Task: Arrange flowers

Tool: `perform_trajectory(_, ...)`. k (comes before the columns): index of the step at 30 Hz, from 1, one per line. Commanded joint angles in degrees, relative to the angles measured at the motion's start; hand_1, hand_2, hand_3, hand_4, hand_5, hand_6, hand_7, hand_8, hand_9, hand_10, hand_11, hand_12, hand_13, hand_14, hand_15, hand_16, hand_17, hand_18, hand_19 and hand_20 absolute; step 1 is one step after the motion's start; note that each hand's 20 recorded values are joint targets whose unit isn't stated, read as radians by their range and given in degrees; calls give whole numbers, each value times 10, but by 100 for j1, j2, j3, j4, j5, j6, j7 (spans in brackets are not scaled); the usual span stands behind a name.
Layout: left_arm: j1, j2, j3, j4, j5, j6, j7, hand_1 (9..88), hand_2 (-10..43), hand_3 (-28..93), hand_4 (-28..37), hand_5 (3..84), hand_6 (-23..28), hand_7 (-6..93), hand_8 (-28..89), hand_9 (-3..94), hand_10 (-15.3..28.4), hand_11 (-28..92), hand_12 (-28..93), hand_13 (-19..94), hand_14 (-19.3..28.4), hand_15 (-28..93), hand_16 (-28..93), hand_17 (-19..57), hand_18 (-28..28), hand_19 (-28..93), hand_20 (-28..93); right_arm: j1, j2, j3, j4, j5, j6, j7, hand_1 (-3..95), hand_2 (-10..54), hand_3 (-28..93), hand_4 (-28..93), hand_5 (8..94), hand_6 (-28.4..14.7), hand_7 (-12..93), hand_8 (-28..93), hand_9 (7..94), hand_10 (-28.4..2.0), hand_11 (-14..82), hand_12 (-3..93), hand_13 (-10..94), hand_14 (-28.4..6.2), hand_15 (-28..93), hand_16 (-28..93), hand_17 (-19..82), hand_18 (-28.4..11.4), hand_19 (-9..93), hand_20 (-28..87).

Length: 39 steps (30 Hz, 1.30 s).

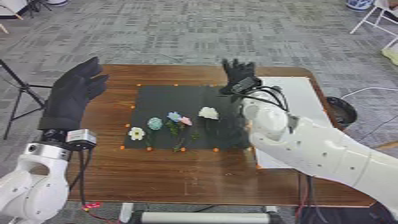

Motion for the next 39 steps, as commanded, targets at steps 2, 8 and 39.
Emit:
perform_trajectory(2,239,-70,-161,-117,18,119,-5,255,-19,686,-253,313,29,178,-79,247,113,196,192,202,137,293,56,-92,198,380,139,449,1084,100,530,480,-1061,227,252,-95,845,-283,208,-99,63,-41,216,-196,57,240,289,-160,555,185,127,-219,678,475)
perform_trajectory(8,208,-78,-142,-109,13,122,10,255,-19,686,-253,313,29,179,-79,247,112,195,192,202,138,293,55,-92,199,380,139,304,1085,298,606,699,-1928,266,239,-95,831,-283,240,-96,72,-47,308,-199,77,217,363,-145,547,185,135,-217,679,476)
perform_trajectory(39,192,-22,-79,-139,16,117,82,256,-20,686,-253,314,29,180,-80,247,112,194,192,204,138,291,56,-92,199,381,140,491,605,-891,1608,311,357,-974,362,-95,814,-283,629,26,294,-128,758,-72,240,198,684,-50,575,273,251,-188,753,506)
